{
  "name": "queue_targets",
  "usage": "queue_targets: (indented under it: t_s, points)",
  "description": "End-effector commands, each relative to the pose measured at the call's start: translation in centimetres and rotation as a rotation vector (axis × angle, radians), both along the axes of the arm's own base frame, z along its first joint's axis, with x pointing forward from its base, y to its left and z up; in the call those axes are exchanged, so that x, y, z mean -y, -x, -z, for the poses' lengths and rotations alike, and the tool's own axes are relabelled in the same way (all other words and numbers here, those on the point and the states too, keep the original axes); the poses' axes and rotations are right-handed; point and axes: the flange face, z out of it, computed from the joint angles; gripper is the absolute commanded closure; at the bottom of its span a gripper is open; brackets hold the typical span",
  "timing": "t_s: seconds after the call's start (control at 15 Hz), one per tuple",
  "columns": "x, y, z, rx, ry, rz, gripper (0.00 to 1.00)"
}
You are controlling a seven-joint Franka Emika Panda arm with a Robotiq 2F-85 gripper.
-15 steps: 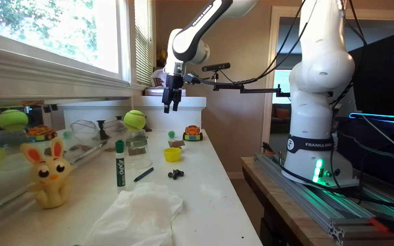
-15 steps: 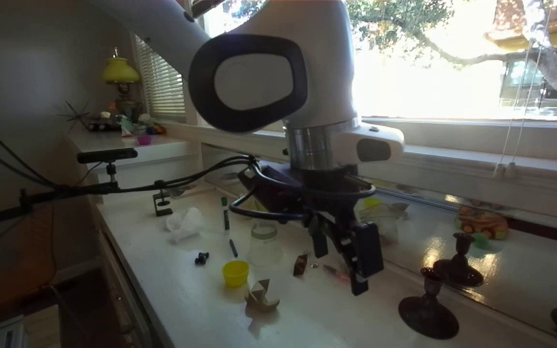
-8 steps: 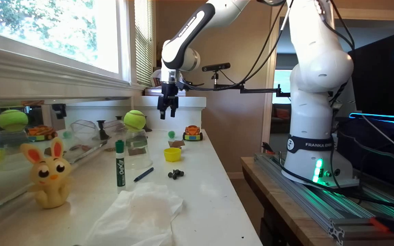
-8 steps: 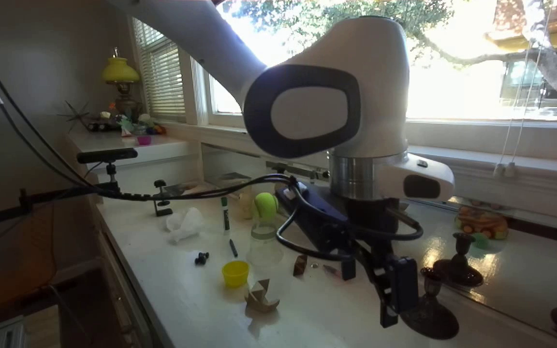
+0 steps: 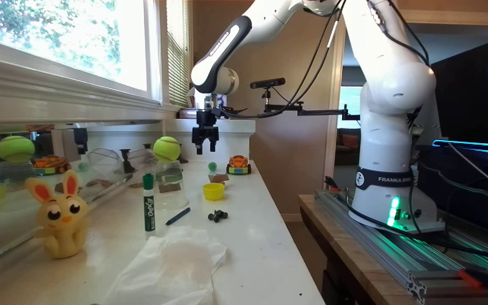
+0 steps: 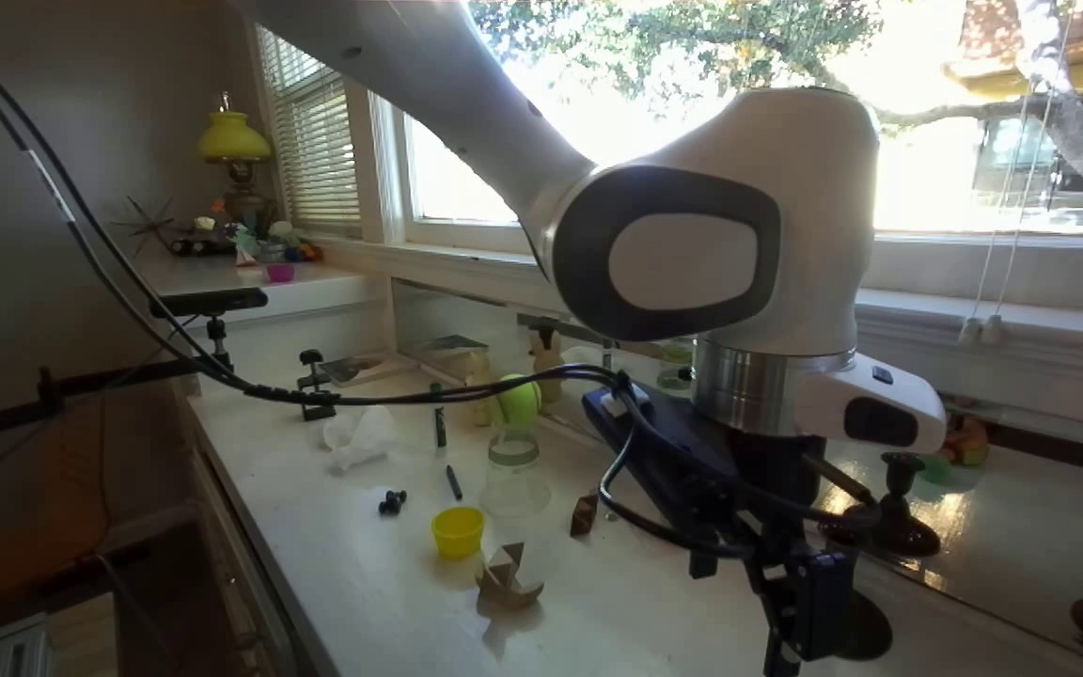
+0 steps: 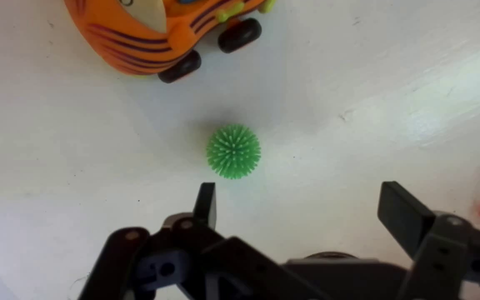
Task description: Put the yellow bowl on the counter, then place the green toy in it
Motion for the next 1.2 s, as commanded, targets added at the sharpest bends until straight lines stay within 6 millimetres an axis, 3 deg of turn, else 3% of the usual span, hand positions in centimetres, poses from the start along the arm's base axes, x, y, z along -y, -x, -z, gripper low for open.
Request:
queue_targets:
  t_s: [0.0,0.27,1.13]
  points:
    - [0.0,-1.8,1.1,-0.019,-0.034,0.014,0.00]
    - [0.1,-2.8,2.3,-0.032,-0.032,0.017,0.00]
    - [4.3,-2.9,4.3,-0.059,-0.026,0.138,0.00]
